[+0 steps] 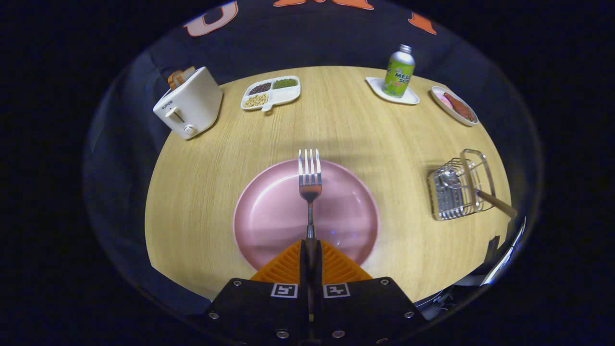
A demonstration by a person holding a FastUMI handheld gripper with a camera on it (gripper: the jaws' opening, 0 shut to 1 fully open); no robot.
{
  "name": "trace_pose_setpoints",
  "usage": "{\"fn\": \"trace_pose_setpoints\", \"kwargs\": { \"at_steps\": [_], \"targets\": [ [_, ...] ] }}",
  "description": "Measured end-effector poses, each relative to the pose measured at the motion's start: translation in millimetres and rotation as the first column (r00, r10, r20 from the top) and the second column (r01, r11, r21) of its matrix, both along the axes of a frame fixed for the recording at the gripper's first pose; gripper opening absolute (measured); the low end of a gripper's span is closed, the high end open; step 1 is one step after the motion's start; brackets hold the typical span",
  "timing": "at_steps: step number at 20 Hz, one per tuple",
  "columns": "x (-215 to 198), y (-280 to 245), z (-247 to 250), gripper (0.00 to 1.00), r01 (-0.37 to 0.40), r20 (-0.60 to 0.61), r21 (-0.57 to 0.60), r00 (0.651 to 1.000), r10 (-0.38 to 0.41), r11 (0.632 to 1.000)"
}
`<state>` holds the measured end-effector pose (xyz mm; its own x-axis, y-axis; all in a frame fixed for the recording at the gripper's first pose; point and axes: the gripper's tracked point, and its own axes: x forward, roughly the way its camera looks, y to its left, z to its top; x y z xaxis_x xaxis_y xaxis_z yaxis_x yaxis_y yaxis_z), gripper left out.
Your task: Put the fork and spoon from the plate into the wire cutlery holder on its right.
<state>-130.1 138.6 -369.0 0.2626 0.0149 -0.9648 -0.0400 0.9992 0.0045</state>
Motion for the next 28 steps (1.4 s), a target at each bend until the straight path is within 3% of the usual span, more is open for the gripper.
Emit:
{"fn": "trace_pose_setpoints", "kwargs": {
  "at_steps": [6,10,14,19,28],
  "targets": [
    [15.1,-78.5,52.3,0.05,0.069,0.071,-0.037,0.995,-0.067,0.997],
    [8.5,-133.0,67.1,0.05,0.083,0.017,-0.062,0.996,-0.082,0.995],
    [3.9,-187.7,68.7,0.05,0.012,-0.080,-0.151,0.996,-0.024,0.988],
    [3.2,-210.3,62.1,0.05,-0.094,-0.230,-0.161,0.972,0.055,0.982],
    [0.1,-214.5,39.3,0.06,-0.165,-0.411,-0.070,0.904,0.122,0.984]
  ]
}}
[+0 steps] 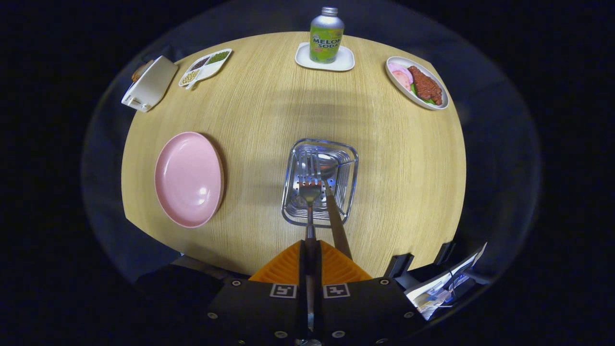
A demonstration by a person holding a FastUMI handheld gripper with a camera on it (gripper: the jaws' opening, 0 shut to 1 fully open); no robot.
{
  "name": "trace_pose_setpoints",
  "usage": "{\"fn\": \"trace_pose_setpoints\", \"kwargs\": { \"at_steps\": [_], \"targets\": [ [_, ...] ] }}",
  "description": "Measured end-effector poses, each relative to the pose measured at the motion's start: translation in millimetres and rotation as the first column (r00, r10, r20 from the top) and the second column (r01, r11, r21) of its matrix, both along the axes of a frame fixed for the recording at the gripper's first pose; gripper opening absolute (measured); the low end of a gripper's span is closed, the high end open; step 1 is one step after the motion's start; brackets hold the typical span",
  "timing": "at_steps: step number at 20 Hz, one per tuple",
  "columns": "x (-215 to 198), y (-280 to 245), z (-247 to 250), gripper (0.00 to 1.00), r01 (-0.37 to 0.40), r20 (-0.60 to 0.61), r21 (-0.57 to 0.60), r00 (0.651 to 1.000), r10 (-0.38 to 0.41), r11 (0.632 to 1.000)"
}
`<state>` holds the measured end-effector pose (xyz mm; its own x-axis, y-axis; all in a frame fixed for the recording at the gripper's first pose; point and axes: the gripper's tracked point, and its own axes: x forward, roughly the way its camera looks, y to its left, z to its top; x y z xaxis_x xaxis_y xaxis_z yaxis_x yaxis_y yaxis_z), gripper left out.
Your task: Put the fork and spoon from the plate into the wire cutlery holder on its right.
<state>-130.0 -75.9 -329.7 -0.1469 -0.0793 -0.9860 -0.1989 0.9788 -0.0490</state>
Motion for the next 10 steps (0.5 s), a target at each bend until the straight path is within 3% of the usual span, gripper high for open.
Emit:
{"fn": "trace_pose_setpoints", "kwargs": {
  "at_steps": [4,10],
  "targets": [
    [9.6,0.8,-4.7,0.12,0.011,-0.008,0.026,1.000,-0.011,1.000],
    [19.0,2.2,3.6,0.12,0.067,0.045,0.068,0.997,-0.071,0.995]
  ]
}}
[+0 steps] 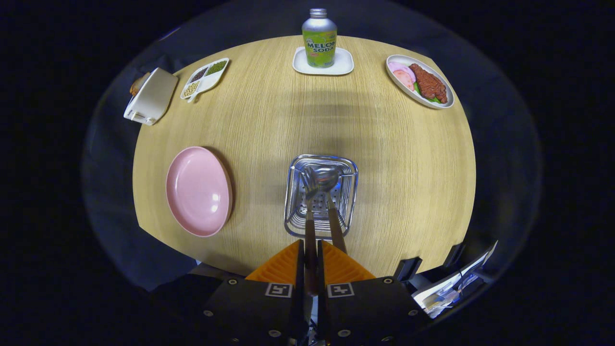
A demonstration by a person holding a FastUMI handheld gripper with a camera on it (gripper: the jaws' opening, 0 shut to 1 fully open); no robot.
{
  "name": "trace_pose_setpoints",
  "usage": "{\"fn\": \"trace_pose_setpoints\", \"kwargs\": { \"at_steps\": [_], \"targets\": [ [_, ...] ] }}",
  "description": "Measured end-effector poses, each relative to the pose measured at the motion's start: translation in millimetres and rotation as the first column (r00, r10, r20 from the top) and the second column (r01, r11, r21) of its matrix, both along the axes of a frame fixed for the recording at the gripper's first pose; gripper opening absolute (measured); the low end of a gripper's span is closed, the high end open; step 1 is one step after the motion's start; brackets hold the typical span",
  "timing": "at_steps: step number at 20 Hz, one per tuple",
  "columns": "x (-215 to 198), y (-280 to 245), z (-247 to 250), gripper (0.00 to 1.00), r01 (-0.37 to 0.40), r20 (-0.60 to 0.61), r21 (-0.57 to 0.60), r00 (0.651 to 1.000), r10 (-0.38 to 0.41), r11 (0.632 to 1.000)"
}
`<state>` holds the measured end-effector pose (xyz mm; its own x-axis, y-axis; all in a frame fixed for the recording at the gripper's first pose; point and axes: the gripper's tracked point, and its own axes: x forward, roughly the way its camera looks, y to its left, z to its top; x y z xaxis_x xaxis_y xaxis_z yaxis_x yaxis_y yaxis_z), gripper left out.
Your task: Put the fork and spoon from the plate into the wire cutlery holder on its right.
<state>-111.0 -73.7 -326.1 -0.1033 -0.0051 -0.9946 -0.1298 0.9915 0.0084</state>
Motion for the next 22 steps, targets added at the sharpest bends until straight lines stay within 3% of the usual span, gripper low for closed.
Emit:
{"fn": "trace_pose_setpoints", "kwargs": {
  "at_steps": [6,9,12,14,16,19,20,22],
  "targets": [
    [16.6,13.8,33.4,0.10,0.056,0.153,0.054,0.986,-0.064,0.997],
    [34.8,16.3,52.7,0.11,0.046,0.290,0.048,0.955,-0.058,0.998],
    [54.8,26.2,71.1,0.18,0.035,0.429,0.058,0.901,-0.057,0.998],
    [72.9,37.0,88.9,0.23,0.045,0.534,0.100,0.840,-0.092,0.994],
    [99.3,47.5,118.6,0.26,0.050,0.653,0.157,0.744,-0.141,0.986],
    [127.6,43.2,166.2,0.31,0.048,0.799,0.186,0.574,-0.180,0.981],
    [134.5,40.2,183.0,0.39,0.044,0.831,0.188,0.526,-0.182,0.981],
    [140.6,40.8,207.0,0.45,0.032,0.871,0.191,0.455,-0.185,0.981]
  ]
}}
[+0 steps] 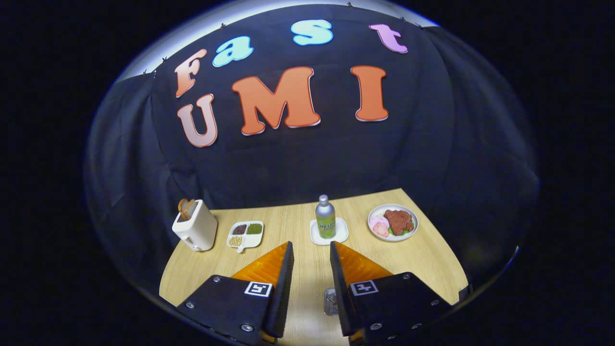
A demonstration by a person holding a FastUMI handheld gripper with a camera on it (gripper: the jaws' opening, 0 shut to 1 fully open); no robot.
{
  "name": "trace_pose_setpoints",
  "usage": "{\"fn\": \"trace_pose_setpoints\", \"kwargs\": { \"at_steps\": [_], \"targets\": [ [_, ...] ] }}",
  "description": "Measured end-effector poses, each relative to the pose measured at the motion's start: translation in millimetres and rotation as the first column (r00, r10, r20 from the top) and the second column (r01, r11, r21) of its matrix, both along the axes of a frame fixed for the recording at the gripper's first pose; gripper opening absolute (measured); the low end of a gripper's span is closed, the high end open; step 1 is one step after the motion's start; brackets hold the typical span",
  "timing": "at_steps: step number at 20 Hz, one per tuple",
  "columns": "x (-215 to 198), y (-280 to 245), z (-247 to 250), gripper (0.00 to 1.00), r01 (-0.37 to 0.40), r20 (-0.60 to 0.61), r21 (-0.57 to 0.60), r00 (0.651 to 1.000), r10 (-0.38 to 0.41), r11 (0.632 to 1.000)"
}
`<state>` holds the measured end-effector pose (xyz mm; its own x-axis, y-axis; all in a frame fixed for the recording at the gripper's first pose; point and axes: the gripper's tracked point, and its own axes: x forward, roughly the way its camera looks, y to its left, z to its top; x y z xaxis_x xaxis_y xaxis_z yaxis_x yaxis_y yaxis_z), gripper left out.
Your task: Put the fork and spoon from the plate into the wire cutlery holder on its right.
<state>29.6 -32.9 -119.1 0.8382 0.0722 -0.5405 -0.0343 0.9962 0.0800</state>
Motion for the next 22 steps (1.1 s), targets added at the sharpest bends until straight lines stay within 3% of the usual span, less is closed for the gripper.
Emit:
{"fn": "trace_pose_setpoints", "kwargs": {
  "at_steps": [3,7,10,12,22],
  "targets": [
    [9.7,2.1,32.4,0.47,0.013,0.134,-0.002,0.991,-0.012,1.000],
    [13.6,4.4,81.6,0.67,0.019,0.322,-0.069,0.947,0.004,0.997],
    [12.7,14.6,95.4,0.86,0.012,0.360,-0.045,0.933,0.005,0.999],
    [13.2,18.8,98.1,0.92,0.004,0.368,-0.017,0.930,0.003,1.000],
    [11.0,9.6,108.4,0.92,0.020,0.398,0.016,0.917,-0.024,1.000]
  ]
}}
